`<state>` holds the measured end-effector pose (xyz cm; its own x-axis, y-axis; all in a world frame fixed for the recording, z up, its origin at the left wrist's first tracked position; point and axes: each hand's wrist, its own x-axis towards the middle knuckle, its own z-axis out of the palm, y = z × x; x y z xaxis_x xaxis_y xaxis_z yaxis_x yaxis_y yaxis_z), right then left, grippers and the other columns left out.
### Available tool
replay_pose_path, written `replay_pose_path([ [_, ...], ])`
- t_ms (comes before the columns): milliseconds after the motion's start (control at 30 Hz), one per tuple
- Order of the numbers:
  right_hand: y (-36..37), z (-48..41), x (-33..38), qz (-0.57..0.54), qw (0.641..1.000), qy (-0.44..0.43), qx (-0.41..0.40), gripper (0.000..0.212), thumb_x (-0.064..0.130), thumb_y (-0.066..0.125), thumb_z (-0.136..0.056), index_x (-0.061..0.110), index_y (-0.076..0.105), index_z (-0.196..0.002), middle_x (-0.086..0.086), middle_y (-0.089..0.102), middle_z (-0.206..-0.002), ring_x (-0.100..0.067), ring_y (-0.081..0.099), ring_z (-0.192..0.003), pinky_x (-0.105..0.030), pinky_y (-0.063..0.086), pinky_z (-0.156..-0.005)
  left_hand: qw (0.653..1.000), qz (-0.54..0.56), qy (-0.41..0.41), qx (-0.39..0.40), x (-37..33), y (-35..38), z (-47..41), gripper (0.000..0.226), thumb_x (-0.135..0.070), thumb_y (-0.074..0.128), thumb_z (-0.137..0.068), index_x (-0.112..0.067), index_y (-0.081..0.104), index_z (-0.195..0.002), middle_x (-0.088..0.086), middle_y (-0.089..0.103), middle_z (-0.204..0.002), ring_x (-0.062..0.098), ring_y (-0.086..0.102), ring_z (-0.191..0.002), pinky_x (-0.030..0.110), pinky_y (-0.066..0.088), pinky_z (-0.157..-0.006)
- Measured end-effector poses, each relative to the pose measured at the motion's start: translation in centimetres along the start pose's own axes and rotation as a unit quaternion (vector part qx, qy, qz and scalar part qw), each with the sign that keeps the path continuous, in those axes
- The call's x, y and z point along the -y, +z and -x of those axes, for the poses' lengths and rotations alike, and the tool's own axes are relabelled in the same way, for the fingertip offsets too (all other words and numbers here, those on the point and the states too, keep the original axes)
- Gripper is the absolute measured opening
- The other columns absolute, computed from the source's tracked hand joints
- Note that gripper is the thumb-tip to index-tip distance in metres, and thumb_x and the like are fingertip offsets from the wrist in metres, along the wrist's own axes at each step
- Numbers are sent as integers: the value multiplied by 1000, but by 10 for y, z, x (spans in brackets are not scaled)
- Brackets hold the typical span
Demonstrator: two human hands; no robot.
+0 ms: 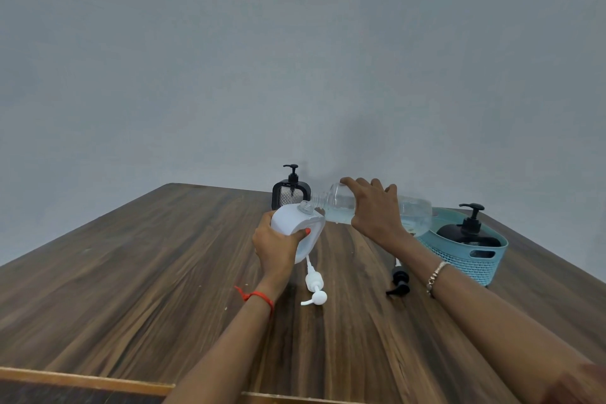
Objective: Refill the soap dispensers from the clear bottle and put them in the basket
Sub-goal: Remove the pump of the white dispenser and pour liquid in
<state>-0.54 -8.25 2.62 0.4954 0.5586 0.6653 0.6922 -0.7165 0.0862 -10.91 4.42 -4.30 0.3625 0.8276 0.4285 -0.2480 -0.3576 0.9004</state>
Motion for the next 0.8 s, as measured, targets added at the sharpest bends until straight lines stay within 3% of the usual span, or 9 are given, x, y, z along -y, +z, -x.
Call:
replay_pose_path([
  [167, -1, 1, 0, 6, 1000, 0, 7, 70, 1, 52, -67, 25, 40, -131, 0, 60, -115, -27, 51, -101, -40, 32, -81, 1000, 1, -8, -3, 0, 0, 0, 53, -13, 88, -54, -8, 62, -100, 7, 65, -97, 23, 57, -87, 37, 49, -76],
  [800, 2, -2, 0, -13, 1000, 0, 6, 67, 0, 51, -68, 25, 42, -130, 0, 61, -114, -27, 52, -100, -39, 32, -82, 1000, 21, -6, 8, 2, -1, 0, 49, -13, 87, -56, -8, 62, -98, 1, 62, -91, 17, 56, -82, 26, 41, -66],
])
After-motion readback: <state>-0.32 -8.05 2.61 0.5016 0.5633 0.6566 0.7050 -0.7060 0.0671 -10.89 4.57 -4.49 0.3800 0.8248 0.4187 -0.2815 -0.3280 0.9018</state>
